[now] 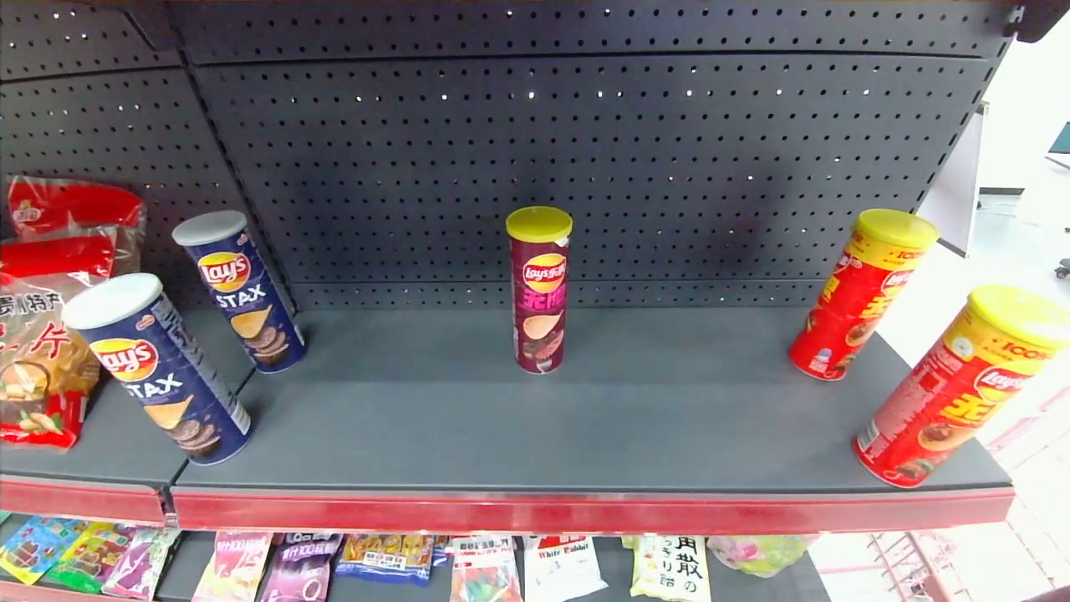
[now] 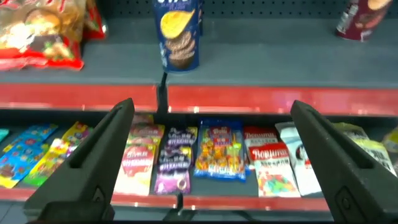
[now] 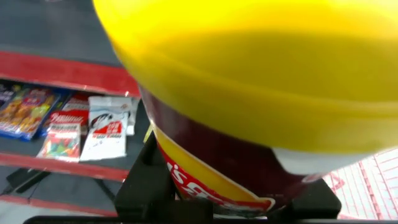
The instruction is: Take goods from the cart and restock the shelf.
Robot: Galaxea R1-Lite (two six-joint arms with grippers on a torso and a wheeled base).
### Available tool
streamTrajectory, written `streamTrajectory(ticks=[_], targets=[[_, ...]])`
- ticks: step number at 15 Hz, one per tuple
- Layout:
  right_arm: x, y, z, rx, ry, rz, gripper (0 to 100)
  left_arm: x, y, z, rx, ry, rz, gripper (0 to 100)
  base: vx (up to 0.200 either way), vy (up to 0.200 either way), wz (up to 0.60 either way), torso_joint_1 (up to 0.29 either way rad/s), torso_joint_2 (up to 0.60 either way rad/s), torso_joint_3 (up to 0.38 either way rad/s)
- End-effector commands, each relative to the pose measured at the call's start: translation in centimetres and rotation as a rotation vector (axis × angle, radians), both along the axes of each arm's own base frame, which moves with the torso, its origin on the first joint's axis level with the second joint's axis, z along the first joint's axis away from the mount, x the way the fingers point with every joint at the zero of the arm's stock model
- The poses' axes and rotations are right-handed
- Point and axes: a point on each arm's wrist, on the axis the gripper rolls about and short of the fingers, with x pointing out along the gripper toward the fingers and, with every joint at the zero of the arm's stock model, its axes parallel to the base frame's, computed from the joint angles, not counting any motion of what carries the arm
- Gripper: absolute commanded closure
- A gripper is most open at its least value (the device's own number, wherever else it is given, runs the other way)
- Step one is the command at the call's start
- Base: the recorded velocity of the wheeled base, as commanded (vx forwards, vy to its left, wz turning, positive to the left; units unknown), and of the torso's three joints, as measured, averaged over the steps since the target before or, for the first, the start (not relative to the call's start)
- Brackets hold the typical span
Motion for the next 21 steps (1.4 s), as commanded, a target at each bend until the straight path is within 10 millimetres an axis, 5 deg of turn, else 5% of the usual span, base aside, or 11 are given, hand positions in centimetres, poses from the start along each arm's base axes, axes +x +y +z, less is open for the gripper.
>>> streamTrajectory(ticks=[1, 13, 14, 16, 17, 21], targets=[[-0.3, 0.0, -0.6, 0.000, -0.025, 0.004, 100, 0.0, 0.0, 0.0, 0.000, 0.000, 0.001, 0, 0.000, 0.000, 0.00, 0.000, 0.00, 0.000], [-1.3, 0.0, -0.8, -0.002, -0.131, -0.013, 100, 0.3, -0.2, 0.2, 0.058, 0.035, -0.121, 0, 0.000, 0.000, 0.00, 0.000, 0.00, 0.000], [-1.4, 0.0, -0.8, -0.002, -0.136, -0.013, 100, 0.8, -0.2, 6.5, -0.059, -0.026, -0.187, 0, 0.000, 0.000, 0.00, 0.000, 0.00, 0.000], [-1.4, 0.0, -0.9, 0.000, -0.133, -0.001, 100, 5.0, -0.4, 16.8, -0.245, -0.045, -0.165, 0, 0.000, 0.000, 0.00, 0.000, 0.00, 0.000], [-1.3, 0.0, -0.9, 0.000, -0.130, 0.002, 100, 6.6, -0.7, 18.0, -0.216, -0.015, -0.252, 0, 0.000, 0.000, 0.00, 0.000, 0.00, 0.000], [-1.3, 0.0, -0.8, 0.006, -0.108, 0.010, 100, 10.7, -2.2, 15.1, -0.043, 0.154, -0.597, 0, 0.000, 0.000, 0.00, 0.000, 0.00, 0.000]])
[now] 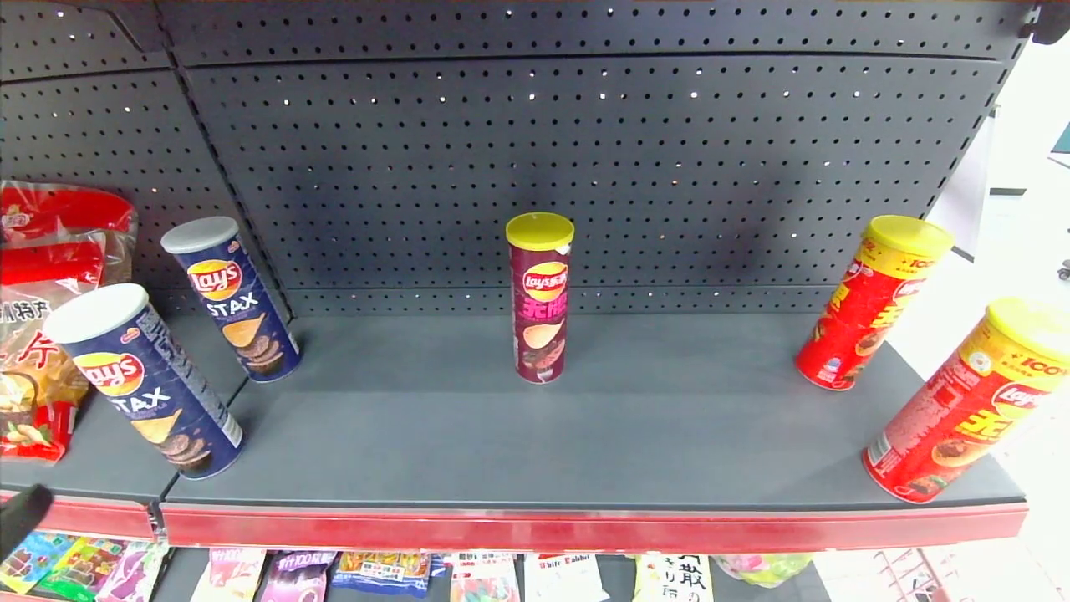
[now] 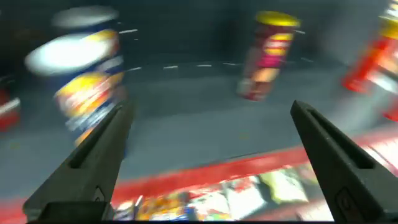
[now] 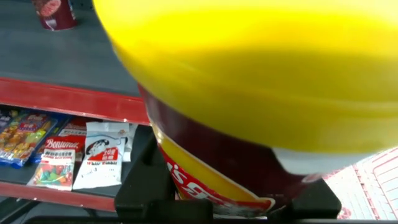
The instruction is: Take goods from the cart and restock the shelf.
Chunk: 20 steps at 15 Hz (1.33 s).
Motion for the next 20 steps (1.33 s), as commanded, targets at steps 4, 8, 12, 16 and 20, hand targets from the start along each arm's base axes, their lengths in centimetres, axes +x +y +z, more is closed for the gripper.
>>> streamTrajectory(ticks=[4, 8, 12, 16, 20], targets=[[-0.1, 0.0, 0.1, 0.050, 0.006, 0.010, 100, 11.5, -4.6, -0.7, 0.109, 0.208, -0.444, 0, 0.000, 0.000, 0.00, 0.000, 0.00, 0.000], [-0.1, 0.0, 0.1, 0.053, -0.002, 0.010, 100, 17.4, -7.8, -2.5, 0.196, 0.235, -0.479, 0, 0.000, 0.000, 0.00, 0.000, 0.00, 0.000], [-0.1, 0.0, 0.1, 0.056, -0.002, 0.009, 100, 23.8, -10.2, -4.8, 0.184, 0.149, -0.473, 0, 0.000, 0.000, 0.00, 0.000, 0.00, 0.000], [-0.1, 0.0, 0.1, 0.056, -0.002, 0.006, 100, 28.1, -11.9, -5.3, 0.188, 0.124, -0.463, 0, 0.000, 0.000, 0.00, 0.000, 0.00, 0.000], [-0.1, 0.0, 0.1, 0.062, -0.001, 0.007, 100, 30.4, -13.3, -5.4, 0.184, 0.100, -0.483, 0, 0.000, 0.000, 0.00, 0.000, 0.00, 0.000]])
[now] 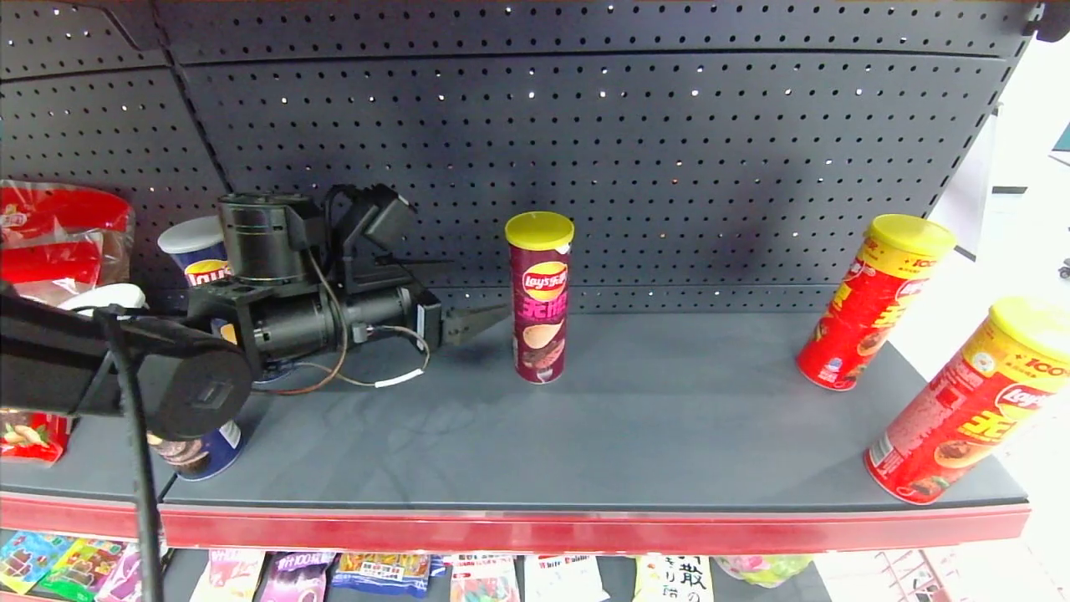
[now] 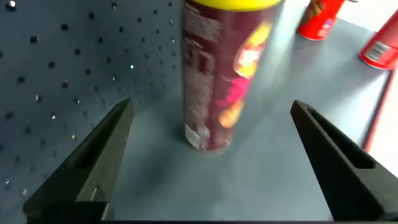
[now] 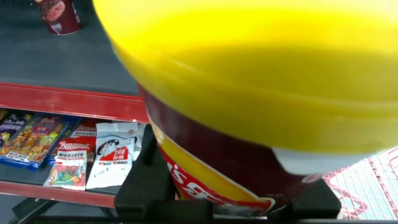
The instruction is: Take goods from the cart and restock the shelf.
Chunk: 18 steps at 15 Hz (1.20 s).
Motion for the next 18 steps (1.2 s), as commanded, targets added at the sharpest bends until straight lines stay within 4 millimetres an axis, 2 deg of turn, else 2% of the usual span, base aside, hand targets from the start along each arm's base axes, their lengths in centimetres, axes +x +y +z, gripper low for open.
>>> streamTrajectory(ticks=[1, 6, 10, 18], targets=[[0.0, 0.0, 0.0, 0.008, -0.002, -0.002, 100, 1.3, -1.1, -1.4, 0.009, 0.029, -0.018, 0, 0.000, 0.000, 0.00, 0.000, 0.00, 0.000], [0.0, 0.0, 0.0, 0.011, -0.001, -0.004, 100, 2.8, -3.0, -2.1, 0.007, 0.024, -0.044, 0, 0.000, 0.000, 0.00, 0.000, 0.00, 0.000], [0.0, 0.0, 0.0, 0.011, 0.000, -0.002, 100, 5.1, -4.3, -1.9, -0.011, -0.013, -0.050, 0, 0.000, 0.000, 0.00, 0.000, 0.00, 0.000], [0.0, 0.0, 0.0, 0.011, 0.000, -0.004, 100, 6.1, -5.4, -2.2, -0.020, -0.028, -0.068, 0, 0.000, 0.000, 0.00, 0.000, 0.00, 0.000]])
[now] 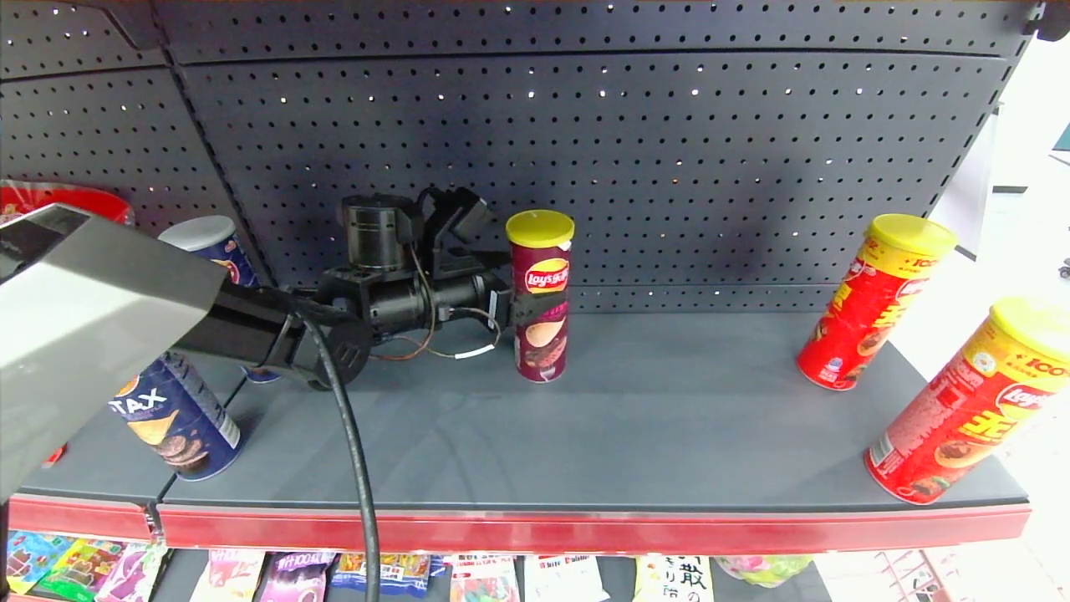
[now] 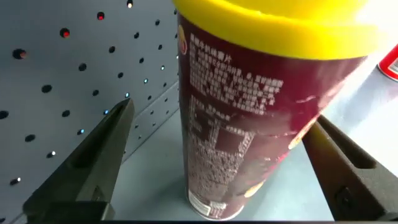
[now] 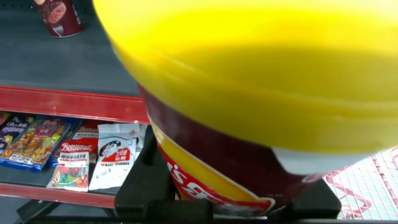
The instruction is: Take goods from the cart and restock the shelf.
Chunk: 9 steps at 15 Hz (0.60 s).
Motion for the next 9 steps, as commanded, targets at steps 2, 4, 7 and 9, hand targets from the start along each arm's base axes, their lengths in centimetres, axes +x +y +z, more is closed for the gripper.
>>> streamTrajectory(ticks=[2, 4, 7, 9], targets=[[0.0, 0.0, 0.0, 0.000, -0.001, 0.000, 100, 0.0, -0.7, 0.0, -0.006, -0.001, -0.009, 0, 0.000, 0.000, 0.00, 0.000, 0.00, 0.000], [0.0, 0.0, 0.0, 0.000, -0.001, 0.000, 100, -0.4, -1.3, 0.0, -0.013, 0.012, -0.021, 0, 0.000, 0.000, 0.00, 0.000, 0.00, 0.000], [0.0, 0.0, 0.0, 0.000, -0.001, 0.000, 100, -0.5, -1.7, -0.1, -0.011, 0.012, -0.020, 0, 0.000, 0.000, 0.00, 0.000, 0.00, 0.000], [0.0, 0.0, 0.0, 0.000, -0.001, 0.000, 100, -0.1, -1.9, -0.4, -0.008, 0.008, 0.020, 0, 0.000, 0.000, 0.00, 0.000, 0.00, 0.000]])
